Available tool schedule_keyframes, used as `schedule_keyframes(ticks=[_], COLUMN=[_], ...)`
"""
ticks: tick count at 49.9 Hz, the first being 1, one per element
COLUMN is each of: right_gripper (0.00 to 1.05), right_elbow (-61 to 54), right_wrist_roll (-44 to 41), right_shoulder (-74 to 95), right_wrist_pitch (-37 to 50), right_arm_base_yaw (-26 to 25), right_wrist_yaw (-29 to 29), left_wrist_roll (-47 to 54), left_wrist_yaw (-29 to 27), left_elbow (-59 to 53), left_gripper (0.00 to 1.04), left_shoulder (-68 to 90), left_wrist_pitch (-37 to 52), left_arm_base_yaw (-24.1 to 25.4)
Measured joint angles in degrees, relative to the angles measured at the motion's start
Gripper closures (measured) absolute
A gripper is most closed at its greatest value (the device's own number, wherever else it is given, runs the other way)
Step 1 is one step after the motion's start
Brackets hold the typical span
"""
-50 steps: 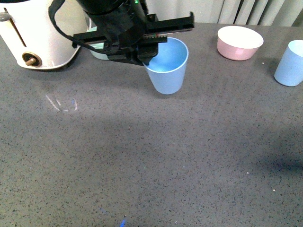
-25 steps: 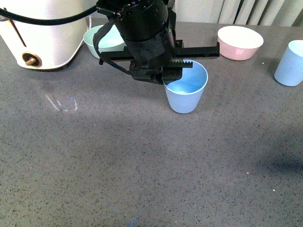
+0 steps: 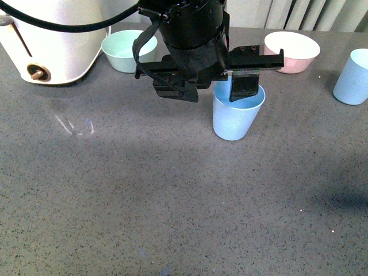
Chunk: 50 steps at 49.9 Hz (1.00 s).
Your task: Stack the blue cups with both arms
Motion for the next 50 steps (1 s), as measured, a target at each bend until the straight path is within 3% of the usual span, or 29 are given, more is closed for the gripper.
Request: schedule_keyframes(ticks=[13,25,26,29,32,37,43,50], right_gripper=[0.09,0.09,0.09,0.09,0.09,0.09,0.09,0.09], right_elbow=[0.0,0.0,0.0,0.0,0.0,0.0,0.0,0.0], right_wrist_roll=[0.0,0.0,0.0,0.0,0.0,0.0,0.0,0.0], right_shoulder=[0.0,0.0,0.0,0.0,0.0,0.0,0.0,0.0], right_wrist_pitch=[0.0,0.0,0.0,0.0,0.0,0.0,0.0,0.0], right_arm_base_yaw=[0.0,0.0,0.0,0.0,0.0,0.0,0.0,0.0], right_wrist_yaw=[0.0,0.0,0.0,-0.2,-0.1,0.0,0.0,-0.2], left_wrist_roll=[-1.0,-2.2,-1.6,7.1,12.5,19.1,22.4,23.5], left_wrist_yaw=[1.2,0.2,-1.4,-17.2,-21.1,-19.2,-14.5,-12.1], left_elbow=[-4.9,-16.5,-17.9,-29.2,-35.4,-47.7,-57.4,-64.4], left_gripper=[0.07,0.09,0.10,0.23,0.31,0.47,0.64,0.84], left_shoulder=[-7.2,-22.2,-23.5,-29.4,-32.9,-42.5,-53.1,-58.7], left_wrist_pitch=[3.3,13.1,15.1,38.3,48.1,60.5,61.5,62.9], left_arm_base_yaw=[1.3,6.6,6.8,8.3,9.8,15.6,22.2,25.0])
